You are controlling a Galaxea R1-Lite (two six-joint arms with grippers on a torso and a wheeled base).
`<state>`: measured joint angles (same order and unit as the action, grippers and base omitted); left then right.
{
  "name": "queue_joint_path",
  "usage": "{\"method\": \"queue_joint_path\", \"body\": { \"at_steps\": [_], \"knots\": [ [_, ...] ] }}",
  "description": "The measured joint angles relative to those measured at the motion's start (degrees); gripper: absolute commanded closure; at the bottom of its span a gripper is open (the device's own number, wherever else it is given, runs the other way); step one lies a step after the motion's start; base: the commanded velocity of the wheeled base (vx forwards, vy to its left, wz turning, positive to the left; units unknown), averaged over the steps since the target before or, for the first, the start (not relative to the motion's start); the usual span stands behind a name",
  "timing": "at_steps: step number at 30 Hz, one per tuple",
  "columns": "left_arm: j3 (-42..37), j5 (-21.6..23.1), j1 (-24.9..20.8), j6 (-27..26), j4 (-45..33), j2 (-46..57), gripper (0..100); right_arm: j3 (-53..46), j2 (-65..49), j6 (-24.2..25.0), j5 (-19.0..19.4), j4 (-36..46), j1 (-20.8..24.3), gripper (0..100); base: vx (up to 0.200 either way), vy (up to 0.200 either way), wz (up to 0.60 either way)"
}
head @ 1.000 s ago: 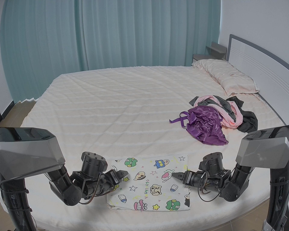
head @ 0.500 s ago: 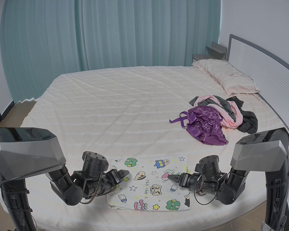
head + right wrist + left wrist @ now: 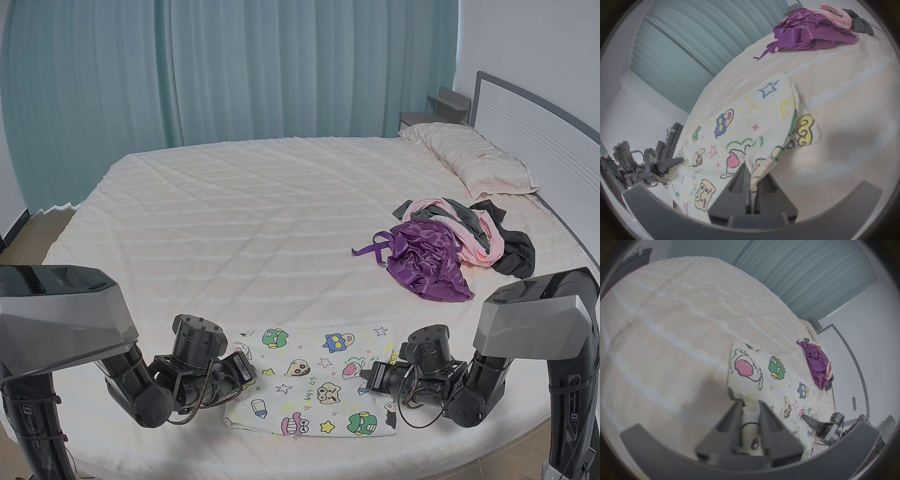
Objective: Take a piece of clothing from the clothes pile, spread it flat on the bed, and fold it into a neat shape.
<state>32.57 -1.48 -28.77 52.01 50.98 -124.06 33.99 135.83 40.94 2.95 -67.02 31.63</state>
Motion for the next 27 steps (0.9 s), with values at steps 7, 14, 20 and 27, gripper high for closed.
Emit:
{"method": "queue_joint_path", "body": {
  "at_steps": [7,14,20,27],
  "knots": [
    [-0.5,0.0,0.0,0.1,-0.1,0.5,100,-0.7,-1.0,0.0,0.0,-2.4,-0.4,100,0.000,0.000,0.00],
    [-0.5,-0.1,0.1,4.5,-0.3,1.4,100,-1.7,-2.0,0.1,0.0,-2.6,-0.6,100,0.000,0.000,0.00],
    [-0.3,-0.2,0.0,5.3,-0.6,2.2,100,-1.9,-2.4,0.3,-0.1,-2.7,-0.6,100,0.000,0.000,0.00],
    [-0.6,-0.6,-0.3,5.4,-0.6,2.7,100,-2.0,-2.7,1.3,-0.1,-2.6,-0.9,100,0.000,-0.200,0.00]
  ]
}}
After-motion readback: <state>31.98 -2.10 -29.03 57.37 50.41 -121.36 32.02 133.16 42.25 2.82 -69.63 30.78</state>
